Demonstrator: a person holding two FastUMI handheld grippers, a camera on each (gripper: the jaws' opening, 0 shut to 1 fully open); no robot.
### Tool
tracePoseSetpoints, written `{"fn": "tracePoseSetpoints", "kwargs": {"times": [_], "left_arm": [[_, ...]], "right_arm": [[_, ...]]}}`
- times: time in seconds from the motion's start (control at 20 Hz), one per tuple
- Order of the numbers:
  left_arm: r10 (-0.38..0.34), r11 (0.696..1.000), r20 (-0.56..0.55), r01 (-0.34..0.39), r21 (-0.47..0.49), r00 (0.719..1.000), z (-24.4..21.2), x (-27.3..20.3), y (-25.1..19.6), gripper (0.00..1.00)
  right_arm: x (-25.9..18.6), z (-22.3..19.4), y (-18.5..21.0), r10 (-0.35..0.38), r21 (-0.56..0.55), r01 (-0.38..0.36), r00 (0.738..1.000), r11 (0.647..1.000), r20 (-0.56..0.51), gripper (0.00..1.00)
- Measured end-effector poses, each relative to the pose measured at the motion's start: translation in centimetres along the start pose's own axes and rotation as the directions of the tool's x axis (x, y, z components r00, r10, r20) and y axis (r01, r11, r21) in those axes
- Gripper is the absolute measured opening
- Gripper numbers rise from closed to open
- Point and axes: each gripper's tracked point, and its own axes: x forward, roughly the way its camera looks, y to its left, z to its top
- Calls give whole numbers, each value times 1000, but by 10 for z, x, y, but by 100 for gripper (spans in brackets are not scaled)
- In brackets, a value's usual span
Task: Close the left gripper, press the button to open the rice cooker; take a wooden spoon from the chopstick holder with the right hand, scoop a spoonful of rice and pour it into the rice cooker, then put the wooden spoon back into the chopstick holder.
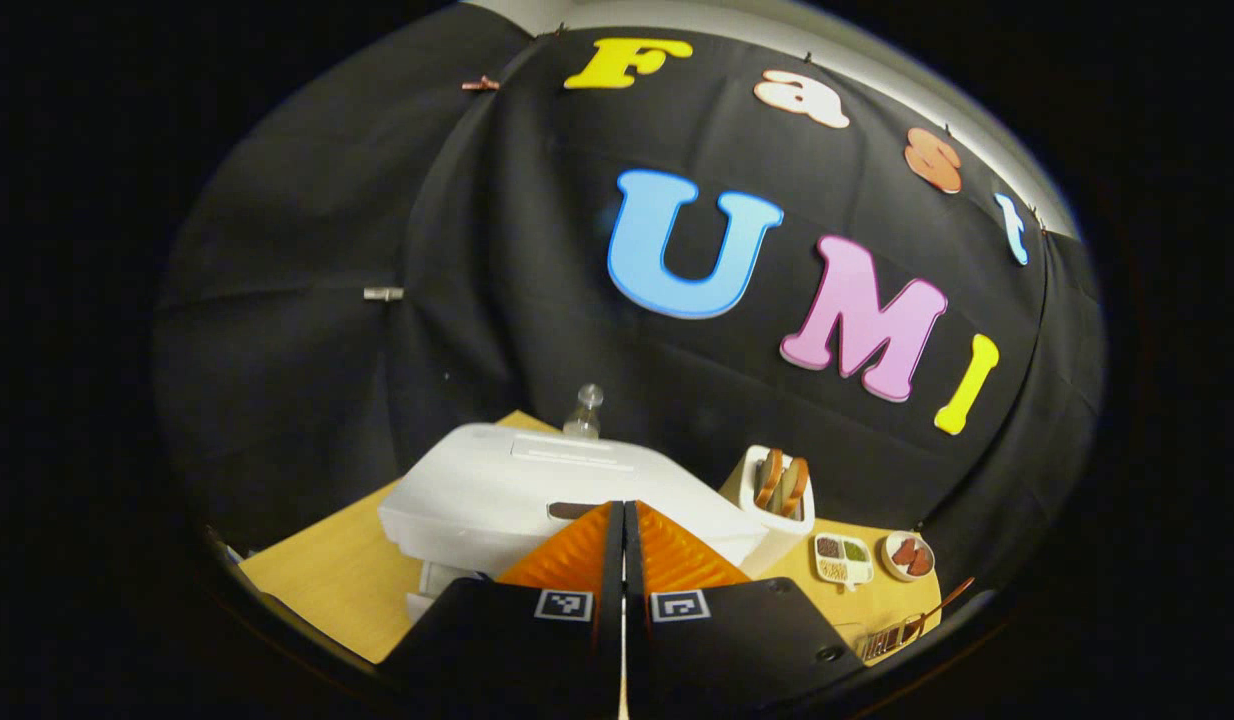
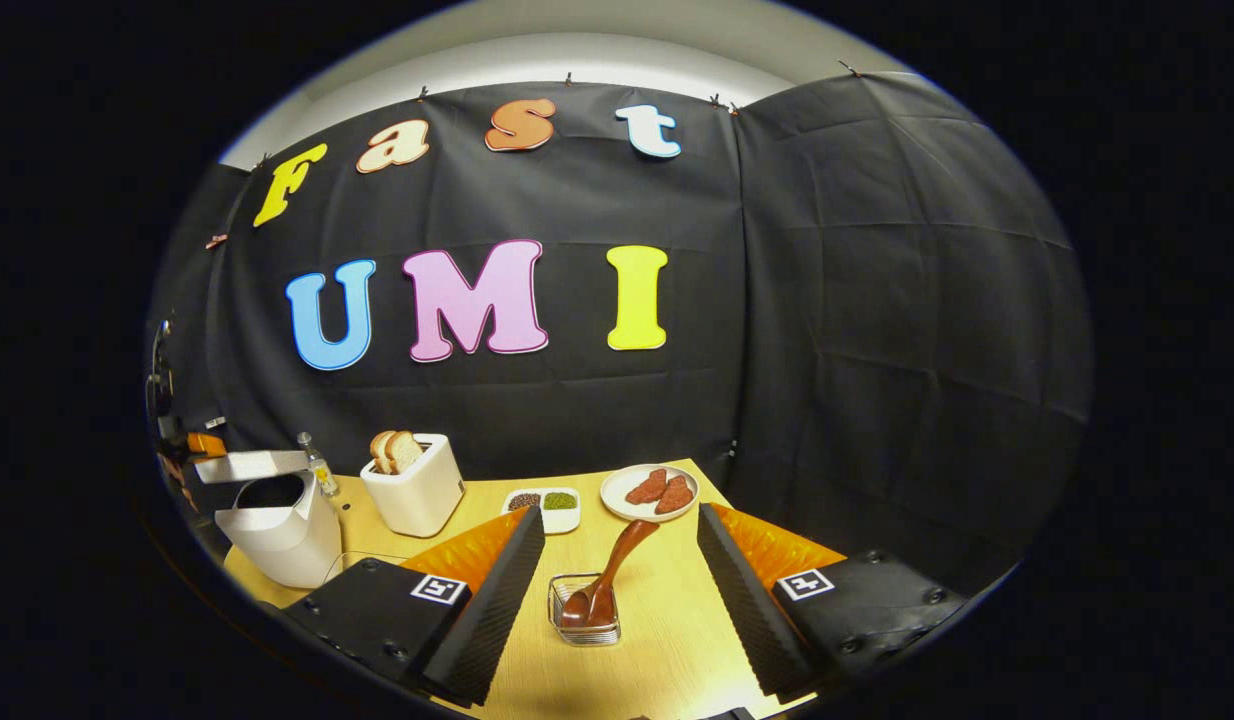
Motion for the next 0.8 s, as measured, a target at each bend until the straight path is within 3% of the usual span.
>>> {"fn": "tracePoseSetpoints", "kwargs": {"times": [0.2, 0.35, 0.5, 0.7, 0.8], "left_arm": [[16, 1000, 113, -18, 21, 993, 26, -53, -21, 8], [50, 994, 138, -63, 90, 989, 14, -95, -29, 8], [35, 993, 136, -51, 110, 990, -5, -127, -50, 9], [-11, 998, 119, 3, 65, 993, -33, -151, -73, 31], [-18, 995, 102, 8, 99, 995, -44, -156, -81, 65]], "right_arm": [[15, -1, 3, 50, -10, -50, 999, 999, 16, 96], [29, -12, 2, 66, -12, -66, 998, 998, -2, 96], [38, -19, 1, 75, 4, -75, 997, 997, -21, 97], [54, -38, -1, 94, -2, -94, 993, 996, -65, 96], [63, -46, -4, 99, 7, -99, 991, 995, -90, 97]]}}
